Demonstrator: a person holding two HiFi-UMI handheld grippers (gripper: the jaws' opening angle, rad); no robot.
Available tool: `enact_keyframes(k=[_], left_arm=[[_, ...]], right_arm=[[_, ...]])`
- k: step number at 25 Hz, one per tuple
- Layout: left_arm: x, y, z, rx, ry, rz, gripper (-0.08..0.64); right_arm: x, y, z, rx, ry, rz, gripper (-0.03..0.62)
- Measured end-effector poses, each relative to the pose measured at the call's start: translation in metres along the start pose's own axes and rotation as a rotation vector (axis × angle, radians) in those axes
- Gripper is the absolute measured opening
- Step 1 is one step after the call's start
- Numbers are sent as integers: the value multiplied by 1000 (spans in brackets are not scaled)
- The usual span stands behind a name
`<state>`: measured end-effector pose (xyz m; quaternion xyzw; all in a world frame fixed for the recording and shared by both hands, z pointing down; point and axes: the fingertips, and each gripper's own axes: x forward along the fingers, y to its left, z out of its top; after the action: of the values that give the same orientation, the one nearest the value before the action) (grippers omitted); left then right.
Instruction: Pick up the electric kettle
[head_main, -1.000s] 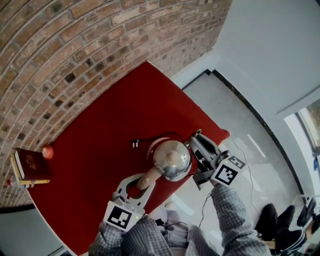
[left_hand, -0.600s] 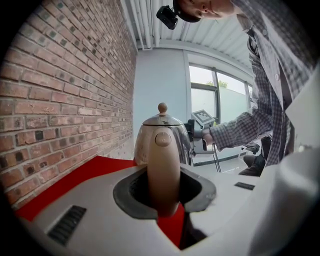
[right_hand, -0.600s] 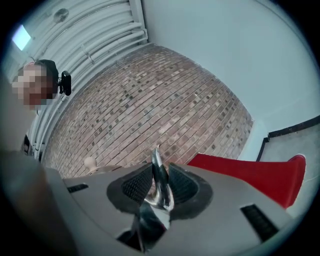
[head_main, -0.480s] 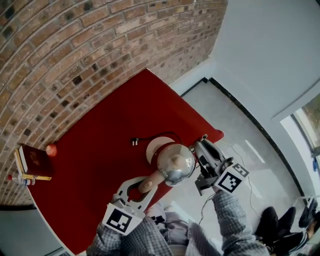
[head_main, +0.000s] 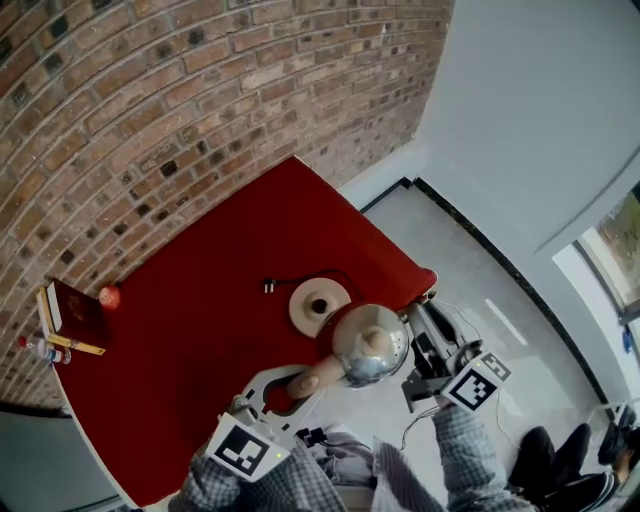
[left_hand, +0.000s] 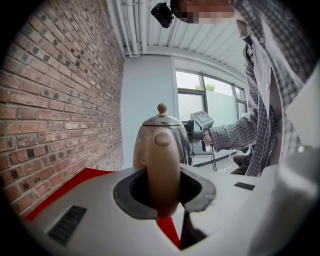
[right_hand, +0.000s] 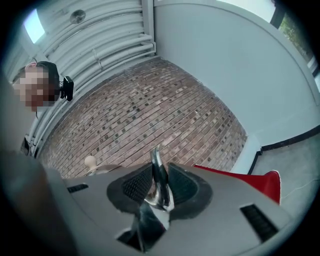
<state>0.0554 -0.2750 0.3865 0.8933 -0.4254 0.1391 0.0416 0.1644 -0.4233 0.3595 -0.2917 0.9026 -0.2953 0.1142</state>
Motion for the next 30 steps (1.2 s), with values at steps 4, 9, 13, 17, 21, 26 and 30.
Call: enact_keyframes(k=[4, 9, 13, 17, 21, 26, 30], left_arm=[[-8, -20, 11, 16, -7, -26, 87], [-15, -43, 20, 32, -14, -52, 87], [-18, -54, 24, 42, -30, -68, 87], [-20, -63, 27, 45, -47, -75, 87], [-21, -70, 27, 49, -50, -82, 87], [-21, -75, 26, 45, -49, -89, 87], [-19, -77, 26, 46, -46, -94, 87]], right_arm=[[-25, 13, 8, -9, -24, -9, 95], [-54, 25, 14, -20, -47, -24, 95], [-68, 30, 18, -35, -64, -35, 94], [-78, 33, 17, -38, -77, -43, 94], [-86, 34, 16, -37, -83, -51, 94], [-92, 33, 13, -34, -86, -58, 94], [-96, 31, 14, -36, -89, -67, 94]])
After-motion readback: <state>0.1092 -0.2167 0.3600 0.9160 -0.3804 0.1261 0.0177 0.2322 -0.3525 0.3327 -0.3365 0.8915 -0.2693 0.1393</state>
